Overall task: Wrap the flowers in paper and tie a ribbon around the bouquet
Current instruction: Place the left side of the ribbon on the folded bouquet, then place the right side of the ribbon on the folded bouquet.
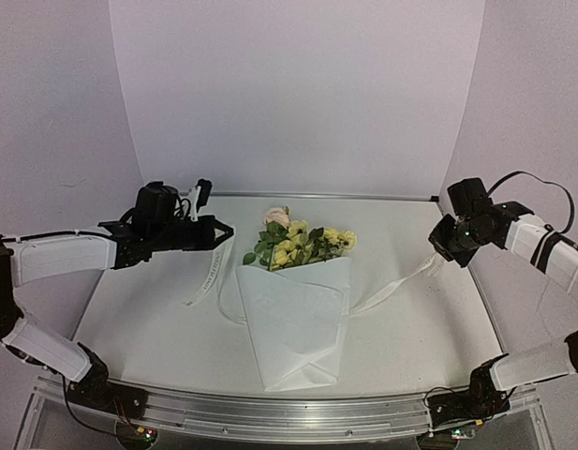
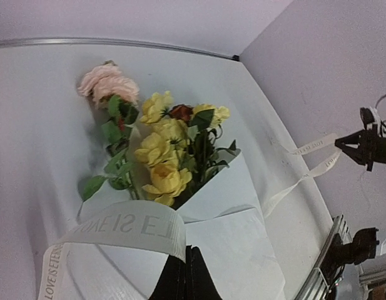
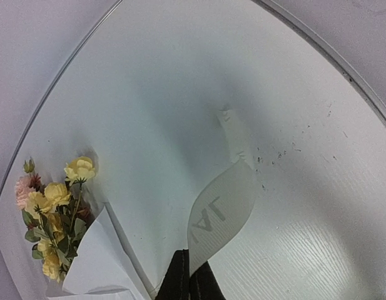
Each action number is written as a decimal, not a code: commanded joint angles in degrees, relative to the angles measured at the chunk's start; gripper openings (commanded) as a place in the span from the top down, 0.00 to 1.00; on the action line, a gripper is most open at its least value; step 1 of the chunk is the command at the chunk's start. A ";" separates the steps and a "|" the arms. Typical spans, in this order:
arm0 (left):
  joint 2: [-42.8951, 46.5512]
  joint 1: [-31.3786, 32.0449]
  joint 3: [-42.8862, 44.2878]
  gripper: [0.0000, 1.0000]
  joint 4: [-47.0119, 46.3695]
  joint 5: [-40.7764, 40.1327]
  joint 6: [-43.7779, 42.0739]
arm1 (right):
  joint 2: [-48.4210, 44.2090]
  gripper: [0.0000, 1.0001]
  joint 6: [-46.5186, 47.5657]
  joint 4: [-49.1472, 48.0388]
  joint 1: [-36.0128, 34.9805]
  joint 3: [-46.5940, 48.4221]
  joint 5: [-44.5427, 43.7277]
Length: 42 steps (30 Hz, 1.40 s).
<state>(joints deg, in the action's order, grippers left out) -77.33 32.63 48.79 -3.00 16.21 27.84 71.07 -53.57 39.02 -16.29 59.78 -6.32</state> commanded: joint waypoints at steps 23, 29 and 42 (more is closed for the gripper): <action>-19.42 22.83 16.38 0.37 -9.50 5.42 -5.11 | 14.07 1.00 4.58 -4.90 -9.97 11.43 7.87; -9.71 13.20 5.55 0.36 -11.43 5.21 2.88 | 24.13 1.00 11.33 -6.80 -18.63 23.91 15.13; -9.76 -2.49 -6.04 0.28 -17.39 15.49 21.19 | 37.88 0.49 22.69 0.42 -32.67 36.01 23.40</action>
<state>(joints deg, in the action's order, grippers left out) -85.29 32.01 41.57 -16.32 26.70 43.56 111.55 -35.32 35.87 -49.25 95.68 17.55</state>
